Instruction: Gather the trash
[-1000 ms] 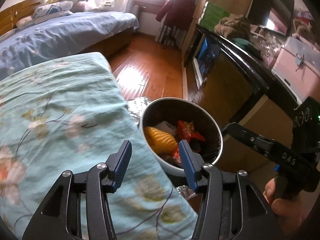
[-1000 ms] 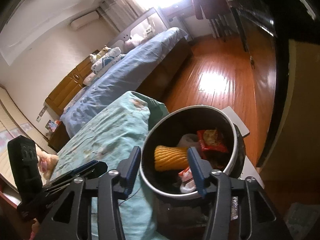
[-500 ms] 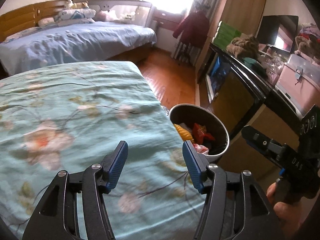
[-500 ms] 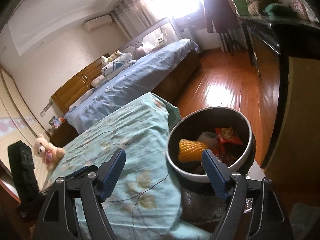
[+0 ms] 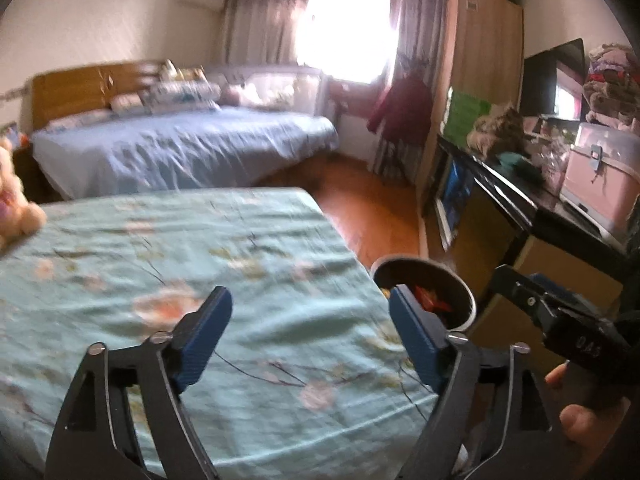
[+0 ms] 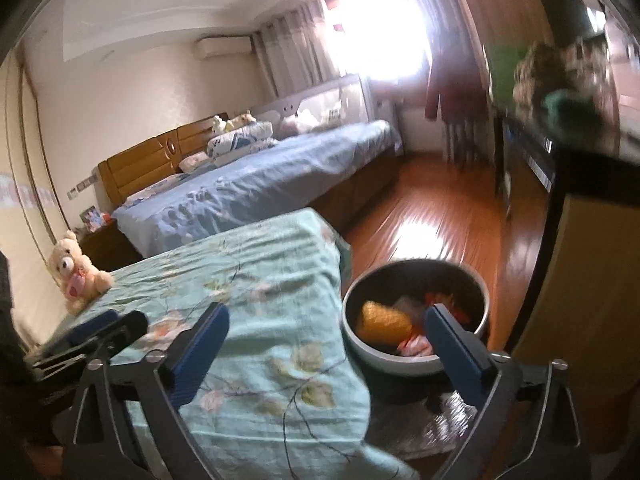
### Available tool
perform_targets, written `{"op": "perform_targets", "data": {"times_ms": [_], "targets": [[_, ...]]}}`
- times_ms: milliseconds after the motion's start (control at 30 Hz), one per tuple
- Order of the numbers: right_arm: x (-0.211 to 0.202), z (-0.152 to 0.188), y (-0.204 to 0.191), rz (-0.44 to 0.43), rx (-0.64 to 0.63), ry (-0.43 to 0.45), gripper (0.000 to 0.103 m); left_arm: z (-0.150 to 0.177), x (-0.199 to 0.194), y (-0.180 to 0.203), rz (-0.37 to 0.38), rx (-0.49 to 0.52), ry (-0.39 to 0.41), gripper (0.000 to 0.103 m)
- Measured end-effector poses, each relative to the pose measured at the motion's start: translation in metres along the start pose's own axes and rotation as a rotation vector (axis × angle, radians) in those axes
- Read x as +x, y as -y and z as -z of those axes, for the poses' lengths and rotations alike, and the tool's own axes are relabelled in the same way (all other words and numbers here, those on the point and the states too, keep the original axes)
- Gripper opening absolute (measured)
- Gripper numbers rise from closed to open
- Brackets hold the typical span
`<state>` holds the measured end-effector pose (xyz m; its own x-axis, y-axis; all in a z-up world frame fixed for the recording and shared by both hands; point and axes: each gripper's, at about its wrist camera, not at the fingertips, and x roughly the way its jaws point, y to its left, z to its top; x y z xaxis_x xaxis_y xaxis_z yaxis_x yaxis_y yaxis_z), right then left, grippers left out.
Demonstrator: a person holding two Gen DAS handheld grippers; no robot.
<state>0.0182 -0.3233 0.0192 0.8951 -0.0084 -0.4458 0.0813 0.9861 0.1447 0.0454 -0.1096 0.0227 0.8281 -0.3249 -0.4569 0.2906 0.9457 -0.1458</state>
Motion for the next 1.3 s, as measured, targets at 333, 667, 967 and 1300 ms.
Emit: {"op": "perform_targets", "data": {"times_ms": [333, 667, 967, 1300], "targets": [[-0.011, -0.002, -0.026, 0.093, -0.132, 0.140, 0.103, 0.003, -0.022, -0.012, -0.151, 0.035, 0.124, 0.103], [-0.009, 0.004, -0.030, 0.074, -0.128, 0.122, 0.103, 0.008, -0.022, -0.023, -0.220, 0.004, 0.120, 0.103], [-0.006, 0.004, -0.032, 0.049, -0.117, 0.110, 0.103, 0.008, -0.024, -0.021, -0.244, 0.009, 0.119, 0.103], [-0.007, 0.005, -0.034, 0.037, -0.114, 0.110, 0.103, 0.009, -0.025, -0.021, -0.245, 0.011, 0.106, 0.103]]}}
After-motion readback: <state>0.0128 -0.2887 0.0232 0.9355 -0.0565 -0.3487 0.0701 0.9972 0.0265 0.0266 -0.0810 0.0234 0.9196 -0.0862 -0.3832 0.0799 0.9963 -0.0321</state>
